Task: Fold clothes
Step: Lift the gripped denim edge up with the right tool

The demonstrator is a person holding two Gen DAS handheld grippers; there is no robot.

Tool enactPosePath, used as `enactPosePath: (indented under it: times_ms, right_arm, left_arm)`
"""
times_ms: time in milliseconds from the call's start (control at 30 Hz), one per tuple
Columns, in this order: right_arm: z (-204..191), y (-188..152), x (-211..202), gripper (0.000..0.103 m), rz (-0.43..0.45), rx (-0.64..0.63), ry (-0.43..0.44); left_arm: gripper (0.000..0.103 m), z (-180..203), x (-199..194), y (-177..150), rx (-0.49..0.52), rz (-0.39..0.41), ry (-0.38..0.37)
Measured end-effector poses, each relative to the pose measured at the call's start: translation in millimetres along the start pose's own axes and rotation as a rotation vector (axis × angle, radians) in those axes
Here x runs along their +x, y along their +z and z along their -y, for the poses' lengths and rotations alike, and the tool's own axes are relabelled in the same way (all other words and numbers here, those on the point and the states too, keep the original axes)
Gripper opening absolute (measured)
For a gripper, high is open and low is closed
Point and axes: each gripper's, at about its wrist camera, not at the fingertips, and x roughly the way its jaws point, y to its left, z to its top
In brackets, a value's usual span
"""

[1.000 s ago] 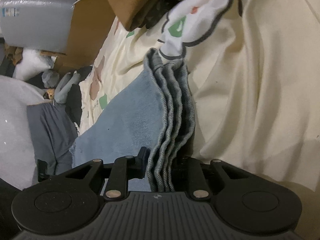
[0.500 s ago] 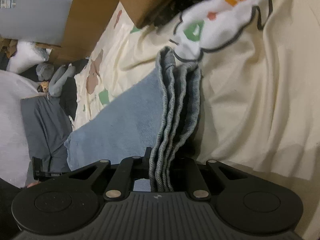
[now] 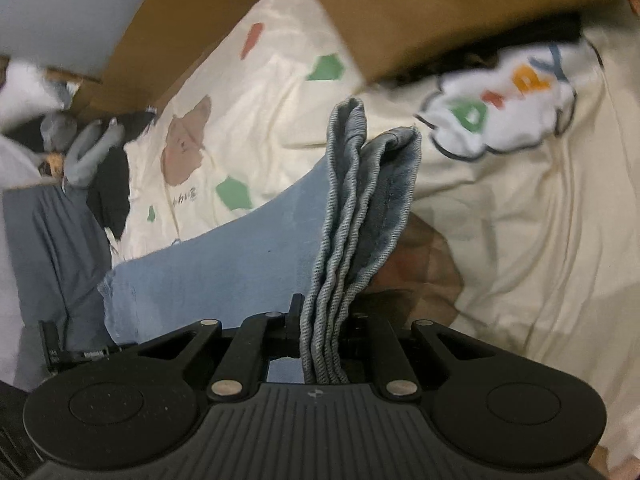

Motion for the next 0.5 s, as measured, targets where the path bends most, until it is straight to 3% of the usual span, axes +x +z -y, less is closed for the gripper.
enactPosePath:
  times_ms: [300,500]
  right_arm:
    - [-91.9,12.5,-28.8,0.009,-0.078,-0.172,-0.116]
    - [-138.7,18.3,-42.5,0.009,-0.136,-0.250,-0.135]
  left_arm:
    - [0.088,-9.5,-35.8,-10.5,0.014,0.043,-0.026]
    - [0.088,-9.5,-50.3,-19.4,0.008,0.054,-0.054]
